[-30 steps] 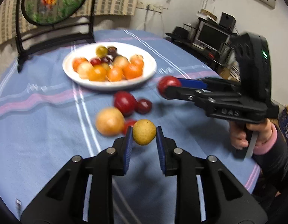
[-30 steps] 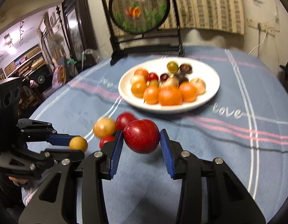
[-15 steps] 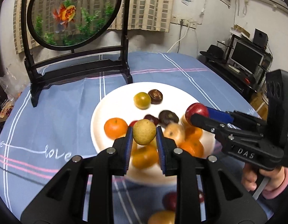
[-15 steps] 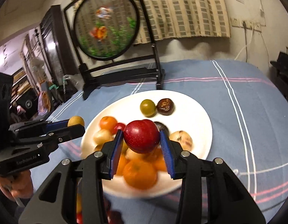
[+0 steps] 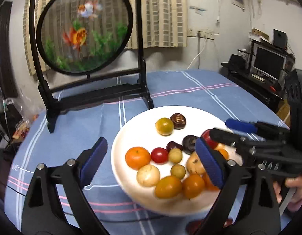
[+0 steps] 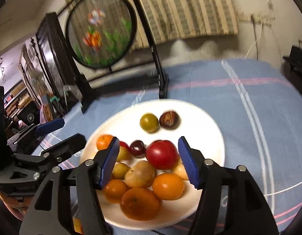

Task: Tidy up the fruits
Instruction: 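Carry the pear and the red plum to the white plate and release both, then move both open tools back toward the remaining fruit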

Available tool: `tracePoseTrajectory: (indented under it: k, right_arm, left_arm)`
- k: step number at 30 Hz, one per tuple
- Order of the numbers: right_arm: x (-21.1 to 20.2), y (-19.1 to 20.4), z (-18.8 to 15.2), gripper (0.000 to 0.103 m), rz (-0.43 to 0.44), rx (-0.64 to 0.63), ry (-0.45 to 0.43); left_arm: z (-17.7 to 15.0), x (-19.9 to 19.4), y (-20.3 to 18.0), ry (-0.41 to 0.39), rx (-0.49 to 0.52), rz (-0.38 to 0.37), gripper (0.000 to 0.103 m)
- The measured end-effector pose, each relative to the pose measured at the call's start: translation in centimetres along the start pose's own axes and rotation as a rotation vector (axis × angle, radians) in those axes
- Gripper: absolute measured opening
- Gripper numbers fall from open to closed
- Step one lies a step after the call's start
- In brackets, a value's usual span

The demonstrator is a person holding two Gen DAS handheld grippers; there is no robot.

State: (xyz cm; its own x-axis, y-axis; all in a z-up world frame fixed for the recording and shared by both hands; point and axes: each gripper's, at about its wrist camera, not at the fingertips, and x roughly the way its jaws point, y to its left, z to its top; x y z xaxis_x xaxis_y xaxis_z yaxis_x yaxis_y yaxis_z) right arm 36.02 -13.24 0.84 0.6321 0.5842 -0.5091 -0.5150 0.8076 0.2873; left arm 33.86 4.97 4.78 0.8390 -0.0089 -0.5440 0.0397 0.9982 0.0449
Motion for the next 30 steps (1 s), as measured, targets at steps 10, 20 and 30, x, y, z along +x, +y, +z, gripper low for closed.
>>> tracePoseTrajectory:
  k: [10,20,30]
  right_arm:
    - [-6.1,1.8,-5.1,0.063,0.071,-0.026,0.036]
    - [-6.4,5.6,-10.2,0.062,0.043,-0.218,0.201]
    - [-4.6,6.6,-12.0,0.053,0.007,-0.306,0.287]
  left_arm:
    - [-6.8,-7.7,2.0,-0.018,-0.159,0.015,0.101]
    - [-11.9,-10.4,4.6,0.009,-0.335,0.029,0.101]
    - [-11.9,-10.7,3.6,0.012,-0.281,0.035,0.101]
